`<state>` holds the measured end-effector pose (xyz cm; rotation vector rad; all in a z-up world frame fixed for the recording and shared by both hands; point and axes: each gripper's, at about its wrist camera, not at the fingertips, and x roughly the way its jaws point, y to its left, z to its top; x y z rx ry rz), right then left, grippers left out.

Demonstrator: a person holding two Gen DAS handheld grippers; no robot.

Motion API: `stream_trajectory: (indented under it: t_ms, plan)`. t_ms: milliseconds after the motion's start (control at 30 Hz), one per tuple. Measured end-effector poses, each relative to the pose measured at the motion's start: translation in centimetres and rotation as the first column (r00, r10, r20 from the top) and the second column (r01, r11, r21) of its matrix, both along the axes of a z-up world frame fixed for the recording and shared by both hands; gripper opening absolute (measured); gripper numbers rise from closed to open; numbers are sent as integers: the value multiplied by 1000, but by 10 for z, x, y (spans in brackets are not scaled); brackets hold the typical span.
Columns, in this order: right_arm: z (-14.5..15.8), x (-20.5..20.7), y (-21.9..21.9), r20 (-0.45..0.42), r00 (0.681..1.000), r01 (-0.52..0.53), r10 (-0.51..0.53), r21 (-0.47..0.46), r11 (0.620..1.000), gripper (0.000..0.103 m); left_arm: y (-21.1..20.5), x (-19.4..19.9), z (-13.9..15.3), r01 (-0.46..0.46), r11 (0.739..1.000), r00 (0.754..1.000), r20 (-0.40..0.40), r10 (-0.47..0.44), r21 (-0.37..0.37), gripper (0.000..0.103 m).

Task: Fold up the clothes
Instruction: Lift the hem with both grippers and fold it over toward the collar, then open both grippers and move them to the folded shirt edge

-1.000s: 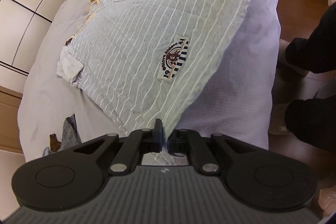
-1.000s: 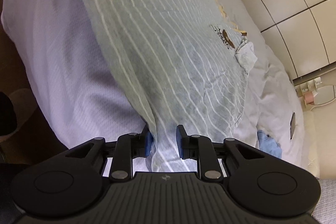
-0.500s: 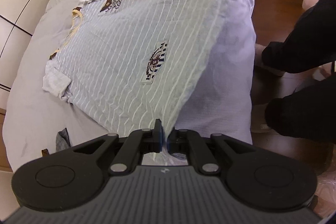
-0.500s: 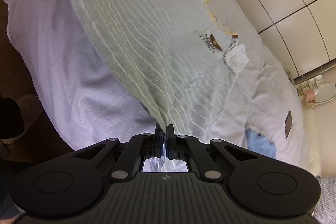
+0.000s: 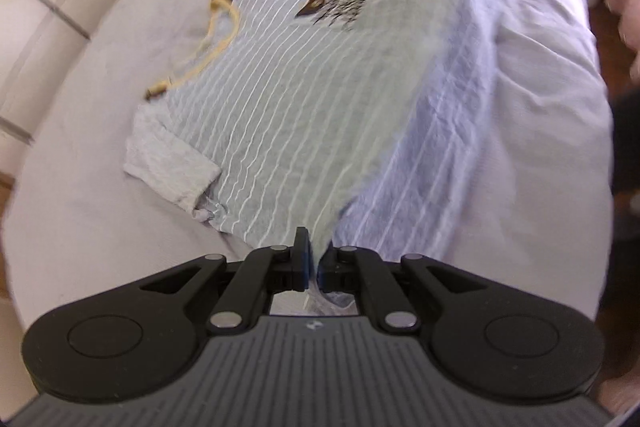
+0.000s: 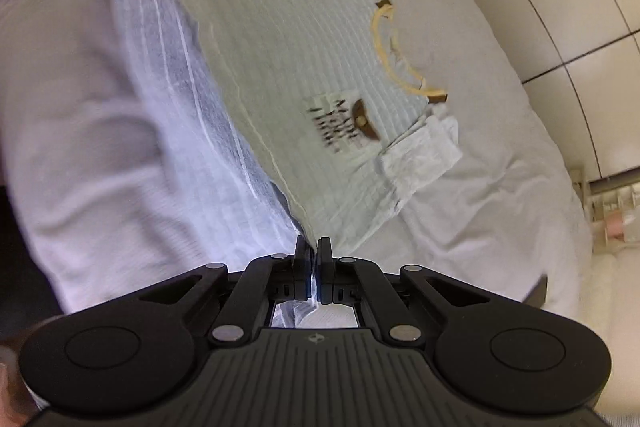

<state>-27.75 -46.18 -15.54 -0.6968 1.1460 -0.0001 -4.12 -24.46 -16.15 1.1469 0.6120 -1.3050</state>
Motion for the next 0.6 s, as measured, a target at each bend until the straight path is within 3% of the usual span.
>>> stream_trajectory:
  t_ms: [167, 233, 267, 467, 600]
  plan:
    - [-28, 62, -51, -47, 999, 29, -25, 106, 994, 0, -37, 50, -32, -105, 992, 991, -80, 110, 66, 6]
    - [-42, 82, -67, -72, 997, 42, -32, 139, 989, 9, -43, 66, -35, -173, 982, 976, -120, 181, 76, 11]
    - [-47, 88, -74, -70, 997, 49, -38, 157, 986, 25, -44, 74, -36, -212, 974, 965, -141, 221, 77, 16]
    - [-50, 113, -125, -47, 987, 163, -156, 304, 939, 29, -23, 102, -11, -420, 907, 884, -206, 420, 46, 26]
    - [-40, 108, -158, -23, 950, 293, -312, 418, 860, 30, 1, 108, -2, -554, 832, 792, -284, 541, 40, 29]
